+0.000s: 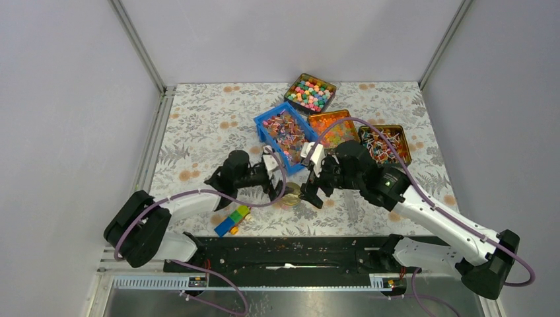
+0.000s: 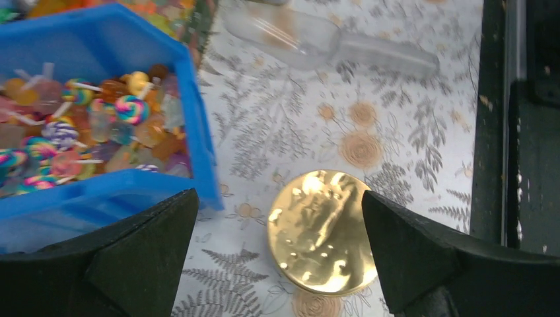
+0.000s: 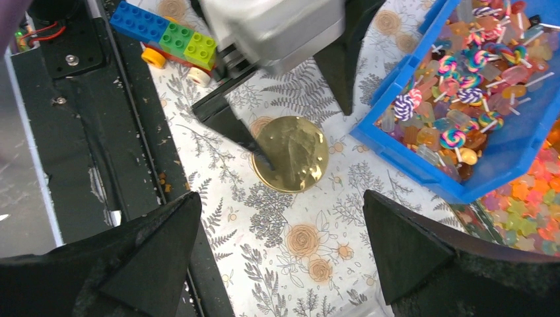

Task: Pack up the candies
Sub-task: Reset both arms

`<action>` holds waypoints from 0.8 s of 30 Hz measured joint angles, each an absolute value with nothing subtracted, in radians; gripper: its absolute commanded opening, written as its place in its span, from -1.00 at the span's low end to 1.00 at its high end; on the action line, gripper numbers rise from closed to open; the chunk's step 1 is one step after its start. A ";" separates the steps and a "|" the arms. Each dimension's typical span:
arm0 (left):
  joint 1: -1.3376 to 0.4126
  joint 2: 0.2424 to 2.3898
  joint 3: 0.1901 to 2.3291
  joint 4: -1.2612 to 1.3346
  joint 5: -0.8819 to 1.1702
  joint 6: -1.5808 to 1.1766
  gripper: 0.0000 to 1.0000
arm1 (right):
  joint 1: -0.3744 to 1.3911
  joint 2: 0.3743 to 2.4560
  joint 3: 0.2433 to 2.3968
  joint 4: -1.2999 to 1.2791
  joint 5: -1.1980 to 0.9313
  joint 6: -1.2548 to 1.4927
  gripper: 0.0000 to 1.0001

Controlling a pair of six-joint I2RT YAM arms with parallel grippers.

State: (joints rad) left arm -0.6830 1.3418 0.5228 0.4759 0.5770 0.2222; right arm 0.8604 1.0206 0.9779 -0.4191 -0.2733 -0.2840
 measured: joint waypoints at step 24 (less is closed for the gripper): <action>-0.018 0.904 0.343 0.625 0.391 -0.204 0.98 | 0.161 0.896 0.574 -0.113 -0.361 0.036 0.98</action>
